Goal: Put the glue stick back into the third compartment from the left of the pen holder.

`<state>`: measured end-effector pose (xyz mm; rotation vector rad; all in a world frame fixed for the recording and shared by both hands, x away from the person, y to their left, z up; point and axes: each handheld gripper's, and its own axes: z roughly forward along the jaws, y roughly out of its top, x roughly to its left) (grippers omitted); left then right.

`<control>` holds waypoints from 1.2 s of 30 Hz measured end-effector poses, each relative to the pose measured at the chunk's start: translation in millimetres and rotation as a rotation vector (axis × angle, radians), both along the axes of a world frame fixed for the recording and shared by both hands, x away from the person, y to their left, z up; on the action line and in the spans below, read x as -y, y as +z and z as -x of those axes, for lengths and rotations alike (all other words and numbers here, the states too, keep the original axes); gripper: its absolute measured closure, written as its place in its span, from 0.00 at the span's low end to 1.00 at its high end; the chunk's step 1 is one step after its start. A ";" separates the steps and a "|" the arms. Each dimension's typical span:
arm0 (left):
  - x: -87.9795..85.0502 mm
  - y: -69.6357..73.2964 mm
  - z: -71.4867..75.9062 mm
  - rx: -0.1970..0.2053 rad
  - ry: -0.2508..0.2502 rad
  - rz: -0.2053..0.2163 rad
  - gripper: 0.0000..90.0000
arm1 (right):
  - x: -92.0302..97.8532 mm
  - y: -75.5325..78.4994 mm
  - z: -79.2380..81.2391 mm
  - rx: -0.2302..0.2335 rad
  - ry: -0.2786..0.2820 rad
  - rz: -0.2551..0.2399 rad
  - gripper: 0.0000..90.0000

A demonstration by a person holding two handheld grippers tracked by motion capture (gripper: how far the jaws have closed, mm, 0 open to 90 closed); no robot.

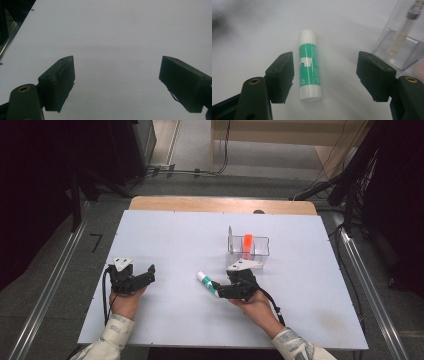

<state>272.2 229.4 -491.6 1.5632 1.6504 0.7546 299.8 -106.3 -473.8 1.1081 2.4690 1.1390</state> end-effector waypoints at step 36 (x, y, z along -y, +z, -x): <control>-0.3 0.0 -0.5 0.002 0.001 0.004 0.15 | -36.4 -20.1 -13.9 -0.057 0.081 0.140 0.43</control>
